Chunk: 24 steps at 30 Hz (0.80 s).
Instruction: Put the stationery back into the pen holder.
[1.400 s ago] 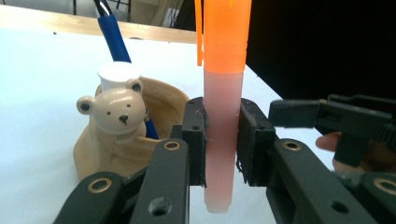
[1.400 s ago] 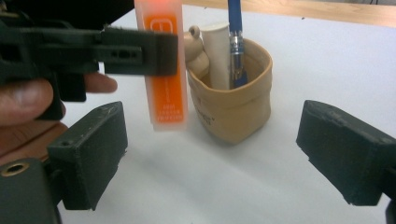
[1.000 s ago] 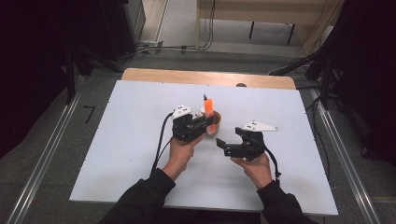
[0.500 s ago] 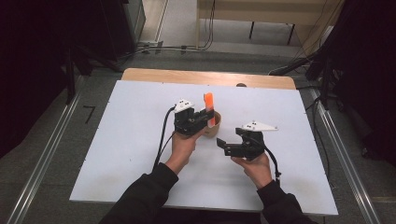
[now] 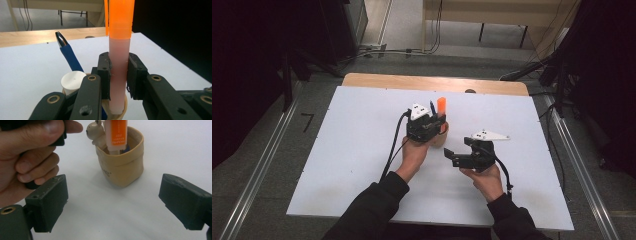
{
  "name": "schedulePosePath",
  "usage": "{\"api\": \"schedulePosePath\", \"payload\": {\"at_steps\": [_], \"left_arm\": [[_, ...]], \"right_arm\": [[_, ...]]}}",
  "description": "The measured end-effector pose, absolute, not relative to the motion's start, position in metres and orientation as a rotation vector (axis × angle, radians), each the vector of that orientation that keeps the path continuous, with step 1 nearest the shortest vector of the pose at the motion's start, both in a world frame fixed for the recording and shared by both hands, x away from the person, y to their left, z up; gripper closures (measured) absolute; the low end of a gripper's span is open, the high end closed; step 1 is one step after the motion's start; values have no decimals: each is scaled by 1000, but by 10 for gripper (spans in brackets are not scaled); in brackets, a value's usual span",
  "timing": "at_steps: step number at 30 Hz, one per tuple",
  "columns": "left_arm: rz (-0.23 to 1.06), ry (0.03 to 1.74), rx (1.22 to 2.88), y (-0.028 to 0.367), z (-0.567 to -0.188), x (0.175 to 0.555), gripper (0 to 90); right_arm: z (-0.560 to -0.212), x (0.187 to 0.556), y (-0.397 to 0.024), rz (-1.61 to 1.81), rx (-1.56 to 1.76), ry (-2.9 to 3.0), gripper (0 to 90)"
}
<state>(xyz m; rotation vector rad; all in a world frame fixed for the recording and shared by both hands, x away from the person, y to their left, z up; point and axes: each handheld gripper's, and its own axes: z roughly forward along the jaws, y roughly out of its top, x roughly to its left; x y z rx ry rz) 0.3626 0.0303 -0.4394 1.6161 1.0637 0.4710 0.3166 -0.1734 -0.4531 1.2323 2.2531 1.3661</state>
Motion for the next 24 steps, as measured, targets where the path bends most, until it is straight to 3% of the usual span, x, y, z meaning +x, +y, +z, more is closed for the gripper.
{"api": "schedulePosePath", "payload": {"at_steps": [24], "left_arm": [[593, 1055, 1712, 12, -456, 365, 726]], "right_arm": [[-453, 317, -174, 1381, 1238, 2261, 71]]}}
